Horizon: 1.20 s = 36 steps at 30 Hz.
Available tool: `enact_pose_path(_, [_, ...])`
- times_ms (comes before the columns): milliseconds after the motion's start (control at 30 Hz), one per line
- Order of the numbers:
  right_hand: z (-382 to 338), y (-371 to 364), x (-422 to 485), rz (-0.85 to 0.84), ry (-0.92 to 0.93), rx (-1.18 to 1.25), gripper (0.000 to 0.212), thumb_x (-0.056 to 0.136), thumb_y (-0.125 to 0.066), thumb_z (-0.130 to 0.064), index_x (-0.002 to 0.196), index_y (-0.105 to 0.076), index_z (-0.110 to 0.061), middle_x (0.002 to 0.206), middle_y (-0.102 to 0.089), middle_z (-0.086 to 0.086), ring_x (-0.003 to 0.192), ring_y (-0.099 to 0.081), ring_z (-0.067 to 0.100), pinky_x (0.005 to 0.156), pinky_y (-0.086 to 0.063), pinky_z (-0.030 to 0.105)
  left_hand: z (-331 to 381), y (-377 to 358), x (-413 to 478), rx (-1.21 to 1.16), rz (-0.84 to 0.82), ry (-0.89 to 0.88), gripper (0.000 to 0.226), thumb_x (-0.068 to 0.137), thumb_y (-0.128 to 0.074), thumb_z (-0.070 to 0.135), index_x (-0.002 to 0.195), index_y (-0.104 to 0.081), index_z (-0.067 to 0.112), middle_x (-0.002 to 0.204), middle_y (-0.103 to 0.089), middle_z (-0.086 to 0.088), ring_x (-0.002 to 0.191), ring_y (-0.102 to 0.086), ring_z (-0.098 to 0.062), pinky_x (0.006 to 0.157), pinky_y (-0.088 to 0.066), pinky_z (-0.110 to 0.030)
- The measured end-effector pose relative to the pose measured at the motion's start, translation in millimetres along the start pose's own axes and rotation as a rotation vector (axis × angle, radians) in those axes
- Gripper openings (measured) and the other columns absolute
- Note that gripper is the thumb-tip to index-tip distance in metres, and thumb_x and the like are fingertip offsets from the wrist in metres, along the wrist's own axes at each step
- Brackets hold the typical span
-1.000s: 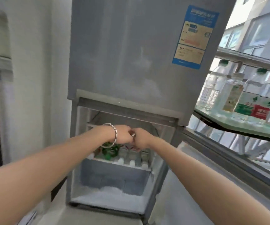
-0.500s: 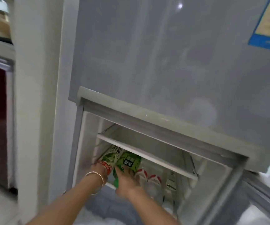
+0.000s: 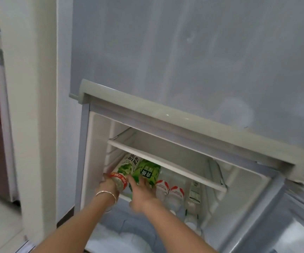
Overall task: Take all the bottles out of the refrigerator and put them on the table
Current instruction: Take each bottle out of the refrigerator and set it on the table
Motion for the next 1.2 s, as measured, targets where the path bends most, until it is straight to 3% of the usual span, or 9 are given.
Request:
enact_pose_path(200, [2.9,13.9,-31.2,0.029,-0.054,0.063,0.103,0.085,-0.062,-0.012,0.154,0.011,-0.035,0.165,0.010,0.009,0.151,-0.001,0.032,0.119,-0.012,0.056,38.6,46.2,-43.1,0.151,0.043,-0.285,0.061,0.094,-0.048,0.023,0.145,-0.018,0.005,0.139,-0.043,-0.020,0.115,-0.057,-0.035,0.095,-0.048,-0.040])
enact_pose_path(400, [-13.1,34.3,-75.5,0.052,-0.081,0.192,0.115,0.079,-0.073,-0.016,0.155,0.011,-0.030,0.165,0.008,0.008,0.151,-0.004,0.031,0.118,-0.019,0.055,74.9,121.8,-103.1,0.374,0.184,-0.483,0.037,0.096,-0.041,0.020,0.129,-0.035,0.003,0.124,-0.053,-0.016,0.108,-0.060,-0.038,0.085,-0.048,-0.039])
enact_pose_path(567, [-31.7,63.9,-130.0,0.077,-0.082,0.447,0.129,0.071,-0.084,-0.026,0.154,0.015,-0.021,0.165,-0.007,0.007,0.150,-0.016,0.028,0.120,-0.022,0.045,106.7,177.5,-165.8,0.333,0.298,-0.666,0.034,0.096,-0.038,0.036,0.112,-0.047,0.007,0.094,-0.061,-0.010,0.076,-0.056,-0.028,0.065,-0.045,-0.033])
enact_pose_path(700, [-49.8,86.8,-182.1,-0.066,0.001,0.578,0.104,0.066,-0.087,-0.025,0.149,-0.025,-0.019,0.148,-0.041,0.003,0.137,-0.038,0.024,0.120,-0.025,0.041,141.3,197.4,-226.0,0.422,0.372,-0.826,0.043,0.090,-0.037,0.051,0.096,-0.056,0.014,0.091,-0.067,-0.007,0.083,-0.064,-0.029,0.064,-0.044,-0.031])
enact_pose_path(833, [-28.6,116.4,-243.4,-0.070,-0.030,0.725,0.061,0.068,-0.085,-0.018,0.123,-0.058,-0.021,0.133,-0.063,0.002,0.115,-0.059,0.018,0.101,-0.047,0.035,177.2,228.0,-293.7,0.278,0.398,-0.947,0.044,0.080,-0.039,0.057,0.081,-0.061,0.019,0.080,-0.062,-0.004,0.079,-0.061,-0.029,0.065,-0.042,-0.031])
enact_pose_path(967, [-6.9,182.7,-306.8,0.171,-0.004,0.894,0.062,0.066,-0.085,-0.009,0.122,-0.062,-0.017,0.121,-0.071,0.001,0.114,-0.065,0.020,0.106,-0.046,0.044,218.1,267.3,-356.8,0.071,0.444,-1.100,0.048,0.080,-0.039,0.064,0.081,-0.061,0.022,0.075,-0.063,0.000,0.070,-0.056,-0.025,0.061,-0.041,-0.029])
enact_pose_path(1033, [8.5,214.5,-336.0,0.295,-0.022,0.917,0.062,0.064,-0.086,-0.011,0.121,-0.062,-0.017,0.117,-0.072,0.000,0.112,-0.066,0.021,0.106,-0.046,0.046,241.3,284.6,-384.6,-0.074,0.364,-1.236,0.050,0.081,-0.041,0.069,0.090,-0.061,0.025,0.076,-0.066,0.004,0.070,-0.062,-0.019,0.063,-0.050,-0.030])
enact_pose_path(1133, [34.4,264.8,-381.3,0.461,-0.012,0.956,0.058,0.067,-0.085,-0.017,0.120,-0.062,-0.014,0.114,-0.073,0.003,0.108,-0.069,0.023,0.101,-0.050,0.046,273.7,306.5,-423.7,-0.386,0.175,-1.402,0.058,0.084,-0.043,0.066,0.124,-0.051,0.024,0.083,-0.060,0.008,0.075,-0.060,-0.014,0.070,-0.052,-0.032])
enact_pose_path(1200, [54.4,296.3,-407.5,0.584,-0.047,0.974,0.050,0.073,-0.082,-0.021,0.118,-0.062,-0.013,0.114,-0.073,0.005,0.105,-0.070,0.022,0.099,-0.052,0.043,287.4,310.7,-436.2,-0.520,0.123,-1.416,0.059,0.087,-0.043,0.059,0.135,-0.038,0.024,0.103,-0.056,0.004,0.088,-0.060,-0.015,0.076,-0.050,-0.032])
Point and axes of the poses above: each hand's wrist, its own x-axis towards the middle knuckle, its own y-axis out of the back of the hand, z = x × y, the point moved 9 cm from there along x, towards the middle knuckle
